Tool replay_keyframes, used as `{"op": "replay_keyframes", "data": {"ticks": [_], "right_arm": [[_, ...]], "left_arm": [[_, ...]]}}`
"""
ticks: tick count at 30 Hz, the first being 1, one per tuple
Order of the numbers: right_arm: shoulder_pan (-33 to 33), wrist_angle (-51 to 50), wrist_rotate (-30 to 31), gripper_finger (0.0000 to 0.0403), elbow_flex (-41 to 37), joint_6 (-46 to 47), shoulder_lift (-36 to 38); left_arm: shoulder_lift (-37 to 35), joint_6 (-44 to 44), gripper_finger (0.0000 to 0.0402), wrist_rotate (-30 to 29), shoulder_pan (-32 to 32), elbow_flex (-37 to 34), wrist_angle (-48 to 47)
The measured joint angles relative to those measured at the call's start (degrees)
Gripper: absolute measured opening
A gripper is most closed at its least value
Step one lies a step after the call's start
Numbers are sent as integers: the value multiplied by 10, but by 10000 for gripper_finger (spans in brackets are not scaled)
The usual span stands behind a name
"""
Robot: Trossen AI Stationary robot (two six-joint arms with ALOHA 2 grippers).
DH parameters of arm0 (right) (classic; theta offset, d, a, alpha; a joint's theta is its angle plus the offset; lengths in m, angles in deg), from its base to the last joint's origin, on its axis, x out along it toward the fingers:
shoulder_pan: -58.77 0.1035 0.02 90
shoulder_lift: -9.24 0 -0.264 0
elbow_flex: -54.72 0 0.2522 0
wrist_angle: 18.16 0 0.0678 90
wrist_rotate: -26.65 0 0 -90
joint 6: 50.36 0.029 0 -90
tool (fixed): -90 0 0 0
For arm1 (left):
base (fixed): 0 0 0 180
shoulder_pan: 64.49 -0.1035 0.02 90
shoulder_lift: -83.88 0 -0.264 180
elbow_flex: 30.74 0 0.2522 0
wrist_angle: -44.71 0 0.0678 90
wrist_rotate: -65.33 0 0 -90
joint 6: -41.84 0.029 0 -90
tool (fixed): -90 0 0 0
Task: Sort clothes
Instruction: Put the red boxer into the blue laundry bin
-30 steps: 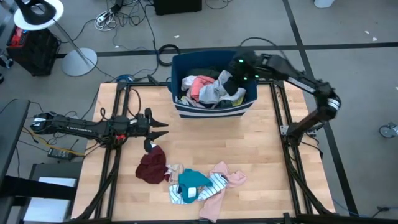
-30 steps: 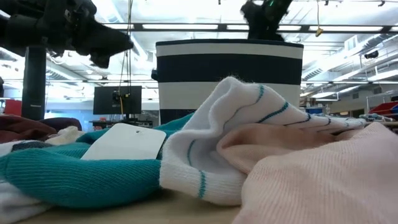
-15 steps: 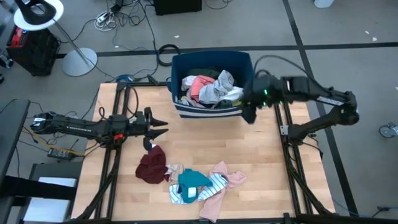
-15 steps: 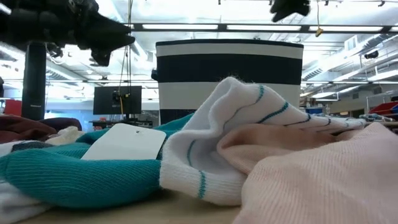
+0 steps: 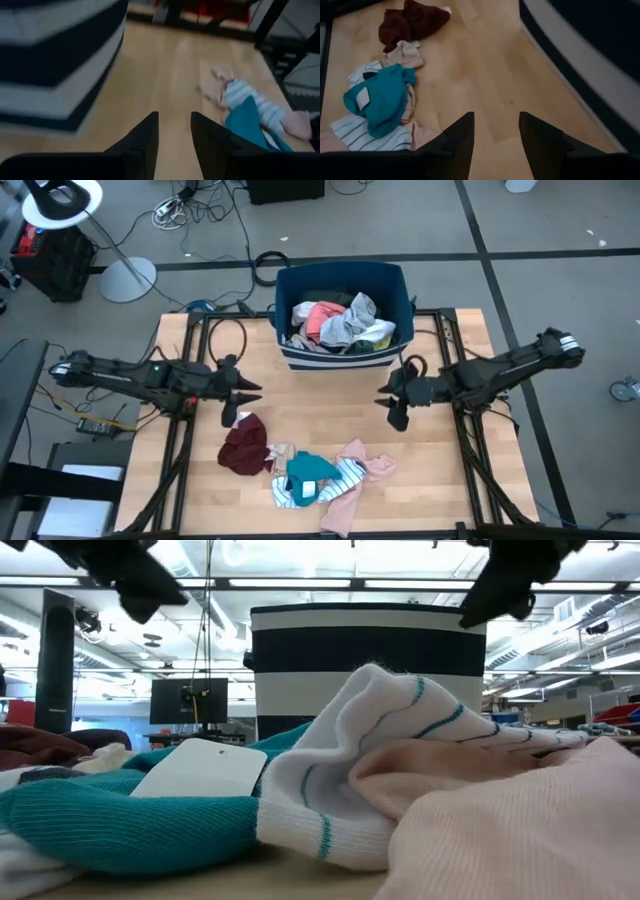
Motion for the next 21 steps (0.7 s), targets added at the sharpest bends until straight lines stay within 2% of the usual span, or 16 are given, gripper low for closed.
{"op": "replay_keyframes", "data": {"ticks": [3,9,15,21], "right_arm": [[2,40,1,158,-34,9,-4],[-7,91,4,156,-60,-3,-5],[-8,107,4,156,-60,-16,-4],[-8,106,4,156,-60,-22,-4]], "left_arm": [[17,-62,117,-2,14,17,-70],[89,-171,117,26,48,19,-141],[168,-207,117,30,63,18,-142],[244,-224,117,66,64,18,-142]]}}
